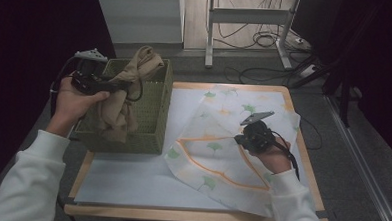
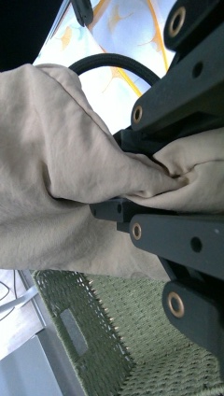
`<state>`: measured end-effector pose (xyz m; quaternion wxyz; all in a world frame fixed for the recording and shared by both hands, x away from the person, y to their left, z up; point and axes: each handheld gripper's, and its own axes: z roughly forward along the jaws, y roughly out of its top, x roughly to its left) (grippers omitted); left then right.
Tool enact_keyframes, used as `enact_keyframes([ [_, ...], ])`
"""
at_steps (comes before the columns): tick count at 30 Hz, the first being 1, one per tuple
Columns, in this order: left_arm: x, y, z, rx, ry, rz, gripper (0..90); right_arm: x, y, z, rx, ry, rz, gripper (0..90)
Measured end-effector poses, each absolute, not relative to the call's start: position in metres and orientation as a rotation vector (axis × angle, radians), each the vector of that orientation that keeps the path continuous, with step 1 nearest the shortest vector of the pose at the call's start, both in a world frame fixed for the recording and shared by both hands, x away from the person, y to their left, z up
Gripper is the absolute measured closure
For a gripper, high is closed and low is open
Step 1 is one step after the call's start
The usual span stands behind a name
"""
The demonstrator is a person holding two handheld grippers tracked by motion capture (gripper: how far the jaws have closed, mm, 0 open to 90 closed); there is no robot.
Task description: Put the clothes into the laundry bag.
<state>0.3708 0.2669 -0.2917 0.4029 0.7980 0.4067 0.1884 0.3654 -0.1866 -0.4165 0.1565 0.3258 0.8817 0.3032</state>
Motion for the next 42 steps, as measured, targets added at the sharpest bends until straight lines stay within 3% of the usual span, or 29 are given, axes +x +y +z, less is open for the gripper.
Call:
enact_keyframes([
  [13,0.368,0.265,-0.294,1.993,1.019,0.500,75.3,0.366,-0.187,-0.417,0.934,2.525,0.868,86.6],
  [24,0.357,0.268,-0.287,1.788,0.984,0.603,75.3,0.366,-0.188,-0.417,0.936,2.527,0.866,86.6],
  [42,0.341,0.259,-0.291,1.702,0.937,0.623,75.3,0.366,-0.188,-0.417,0.936,2.527,0.866,86.6],
])
